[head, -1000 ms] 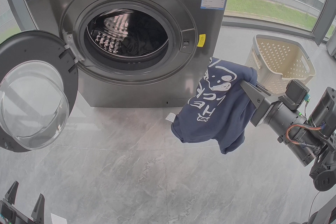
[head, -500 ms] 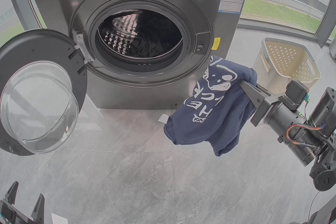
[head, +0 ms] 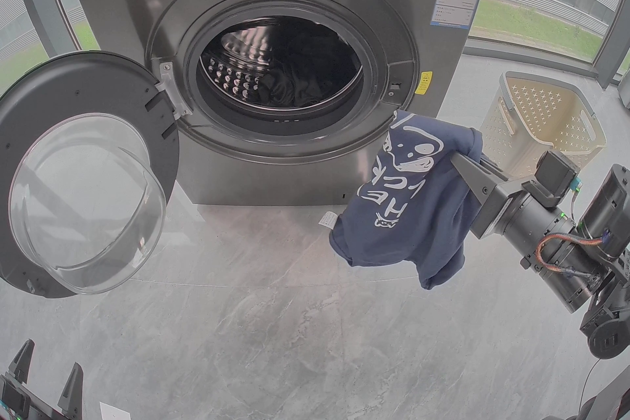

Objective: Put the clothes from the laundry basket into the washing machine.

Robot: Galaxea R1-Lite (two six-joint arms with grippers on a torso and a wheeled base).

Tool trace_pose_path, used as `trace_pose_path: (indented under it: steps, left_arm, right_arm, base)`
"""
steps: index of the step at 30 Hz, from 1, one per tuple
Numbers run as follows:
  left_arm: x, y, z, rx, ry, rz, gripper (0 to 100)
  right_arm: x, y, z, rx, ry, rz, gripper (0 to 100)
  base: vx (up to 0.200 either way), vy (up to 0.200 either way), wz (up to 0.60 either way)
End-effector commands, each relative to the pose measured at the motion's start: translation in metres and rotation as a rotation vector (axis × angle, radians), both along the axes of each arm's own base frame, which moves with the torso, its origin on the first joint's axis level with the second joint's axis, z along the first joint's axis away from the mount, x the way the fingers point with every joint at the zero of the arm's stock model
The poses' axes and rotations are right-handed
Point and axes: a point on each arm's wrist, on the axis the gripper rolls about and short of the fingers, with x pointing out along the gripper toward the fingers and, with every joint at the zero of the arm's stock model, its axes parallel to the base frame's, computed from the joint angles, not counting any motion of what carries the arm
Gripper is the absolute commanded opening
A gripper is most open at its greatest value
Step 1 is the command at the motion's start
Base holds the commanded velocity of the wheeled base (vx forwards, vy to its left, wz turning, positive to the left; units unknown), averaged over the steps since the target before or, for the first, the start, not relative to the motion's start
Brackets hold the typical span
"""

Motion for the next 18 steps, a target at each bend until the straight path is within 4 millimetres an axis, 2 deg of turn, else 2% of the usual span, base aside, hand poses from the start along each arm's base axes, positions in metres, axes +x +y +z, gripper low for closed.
trace_pose_path:
  steps: [1, 18]
  left_arm:
    - [0.0, 0.0, -0.0048, -0.001, 0.0, 0.0, 100]
    - [0.0, 0.0, -0.0048, 0.001, 0.0, 0.0, 100]
  right_arm:
    - [-0.0003, 0.0, -0.0005, -0.001, 0.002, 0.002, 0]
    - [-0.0004, -0.0001, -0.0022, -0.005, 0.008, 0.004, 0]
  base:
    - [0.0, 0.0, 0.0]
    - [0.0, 0.0, 0.0]
